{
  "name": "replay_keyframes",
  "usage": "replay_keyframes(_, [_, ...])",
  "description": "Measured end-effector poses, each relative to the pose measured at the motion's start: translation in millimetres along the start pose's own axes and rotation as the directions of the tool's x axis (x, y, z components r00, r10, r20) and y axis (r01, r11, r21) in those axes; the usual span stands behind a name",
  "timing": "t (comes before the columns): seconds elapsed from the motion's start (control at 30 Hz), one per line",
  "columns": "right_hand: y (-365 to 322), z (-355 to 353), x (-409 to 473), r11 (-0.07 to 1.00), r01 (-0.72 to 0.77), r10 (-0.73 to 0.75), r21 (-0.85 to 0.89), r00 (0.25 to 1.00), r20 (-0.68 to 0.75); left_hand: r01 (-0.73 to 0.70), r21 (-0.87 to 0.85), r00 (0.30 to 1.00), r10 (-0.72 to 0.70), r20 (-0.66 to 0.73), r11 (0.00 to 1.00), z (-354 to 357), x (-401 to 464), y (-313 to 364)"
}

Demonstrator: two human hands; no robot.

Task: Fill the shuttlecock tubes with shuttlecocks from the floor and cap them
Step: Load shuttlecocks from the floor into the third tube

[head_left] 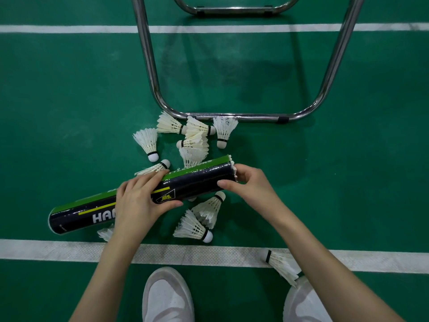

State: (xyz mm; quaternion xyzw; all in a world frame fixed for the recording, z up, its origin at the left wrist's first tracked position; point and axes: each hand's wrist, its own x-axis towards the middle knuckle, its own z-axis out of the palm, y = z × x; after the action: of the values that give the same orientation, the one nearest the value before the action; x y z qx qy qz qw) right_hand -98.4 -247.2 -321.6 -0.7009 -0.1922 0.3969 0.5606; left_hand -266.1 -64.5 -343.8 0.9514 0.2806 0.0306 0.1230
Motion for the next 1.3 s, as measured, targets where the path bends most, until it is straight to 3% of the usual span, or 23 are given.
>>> replay_keyframes(0.63, [6, -3, 6, 0.999, -0.044, 0.05, -0.031, 0.975, 0.215, -0.045, 0.036, 0.998, 0.046, -0.038, 0.998, -4, -3, 3])
replay_keyframes(0.87, [8, -8, 14, 0.999, -0.026, 0.035, -0.039, 0.973, 0.229, -0.017, 0.059, 1.0, 0.017, -0.01, 0.998, -1, -3, -4])
replay_keyframes(1.1, [-3, -36, 56, 0.975, 0.003, 0.008, -0.224, 0.999, 0.048, 0.032, 0.066, 0.999, -0.03, -0.029, 0.997, -6, 1, -12])
replay_keyframes(1.3, [-15, -44, 99, 0.917, 0.09, -0.128, -0.389, 0.989, -0.073, 0.062, 0.048, 0.996, -0.059, -0.059, 0.997, -6, 9, -10])
